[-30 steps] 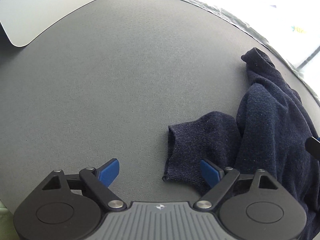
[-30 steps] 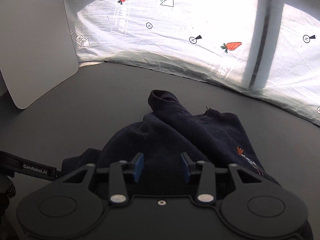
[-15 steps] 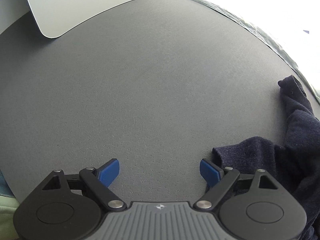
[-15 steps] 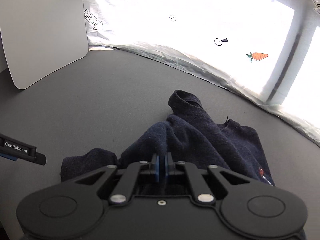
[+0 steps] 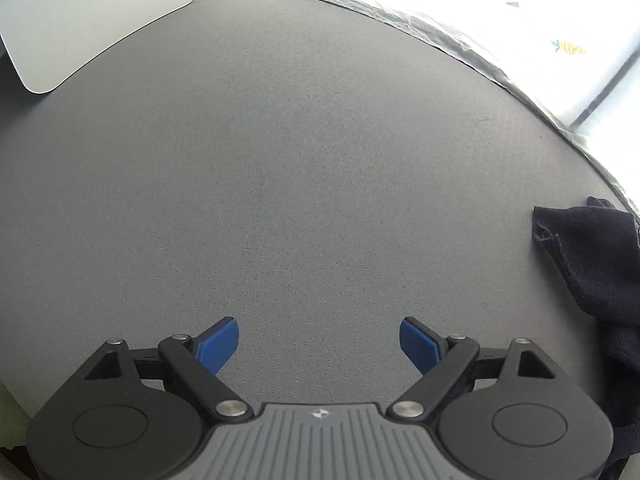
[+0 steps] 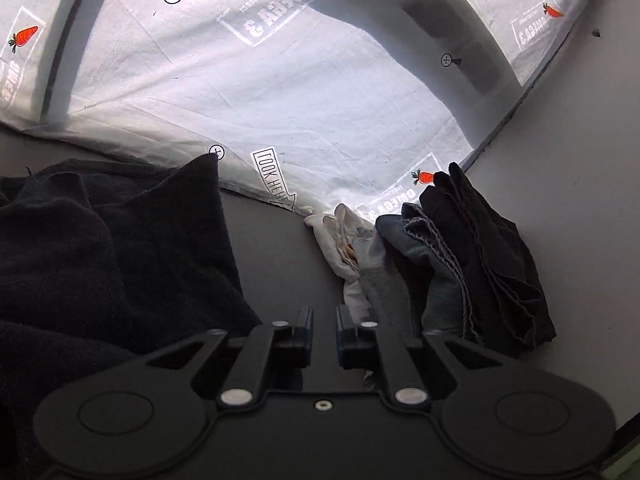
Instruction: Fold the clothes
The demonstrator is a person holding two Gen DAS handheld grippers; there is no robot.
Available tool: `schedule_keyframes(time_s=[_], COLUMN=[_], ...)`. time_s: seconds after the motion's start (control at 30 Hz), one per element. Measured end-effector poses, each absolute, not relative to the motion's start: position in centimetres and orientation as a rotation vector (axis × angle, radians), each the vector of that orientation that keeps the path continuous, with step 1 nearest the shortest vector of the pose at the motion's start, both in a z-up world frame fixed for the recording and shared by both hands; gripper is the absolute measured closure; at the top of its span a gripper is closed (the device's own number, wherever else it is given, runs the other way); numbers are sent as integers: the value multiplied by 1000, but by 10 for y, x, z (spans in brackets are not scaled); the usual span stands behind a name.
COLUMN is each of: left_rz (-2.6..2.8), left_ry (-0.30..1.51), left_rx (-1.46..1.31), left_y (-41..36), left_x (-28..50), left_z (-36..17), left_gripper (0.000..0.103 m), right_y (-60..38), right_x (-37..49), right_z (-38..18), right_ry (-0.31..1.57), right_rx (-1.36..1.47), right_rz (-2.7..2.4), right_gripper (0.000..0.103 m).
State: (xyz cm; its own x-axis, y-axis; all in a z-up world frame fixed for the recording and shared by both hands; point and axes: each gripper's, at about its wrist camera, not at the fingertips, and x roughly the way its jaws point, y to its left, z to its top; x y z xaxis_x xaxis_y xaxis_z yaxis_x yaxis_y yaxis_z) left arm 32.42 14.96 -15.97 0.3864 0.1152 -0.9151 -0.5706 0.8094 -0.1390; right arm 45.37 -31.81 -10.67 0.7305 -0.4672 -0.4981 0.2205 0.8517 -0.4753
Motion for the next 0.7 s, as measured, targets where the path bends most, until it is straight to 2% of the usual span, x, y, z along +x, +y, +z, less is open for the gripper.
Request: schedule_keyframes(time_s=[0.07, 0.23, 0.4, 0.63, 0.7], left_rz=[444, 425, 423, 402, 382], left_ry=[1107, 1115, 1121, 1149, 1156], left_rx=[-480, -450, -419, -395, -392], left_y=[140, 125, 122, 117, 113], left_x=[329, 343, 348, 359, 359], left_z=[-162, -159, -154, -156, -158], left_gripper=[15, 15, 14, 14, 14], right_y=[-308, -267, -218, -217, -218], right_x=[449, 460, 467, 473, 472], right_z=[-110, -128, -144, -154, -158], right_ry=[643, 708, 694, 794, 829], right_rx=[-338, -186, -290, -147, -124], right_rz=[-298, -49, 77, 134, 149], right_gripper=[56, 56, 44, 42, 39])
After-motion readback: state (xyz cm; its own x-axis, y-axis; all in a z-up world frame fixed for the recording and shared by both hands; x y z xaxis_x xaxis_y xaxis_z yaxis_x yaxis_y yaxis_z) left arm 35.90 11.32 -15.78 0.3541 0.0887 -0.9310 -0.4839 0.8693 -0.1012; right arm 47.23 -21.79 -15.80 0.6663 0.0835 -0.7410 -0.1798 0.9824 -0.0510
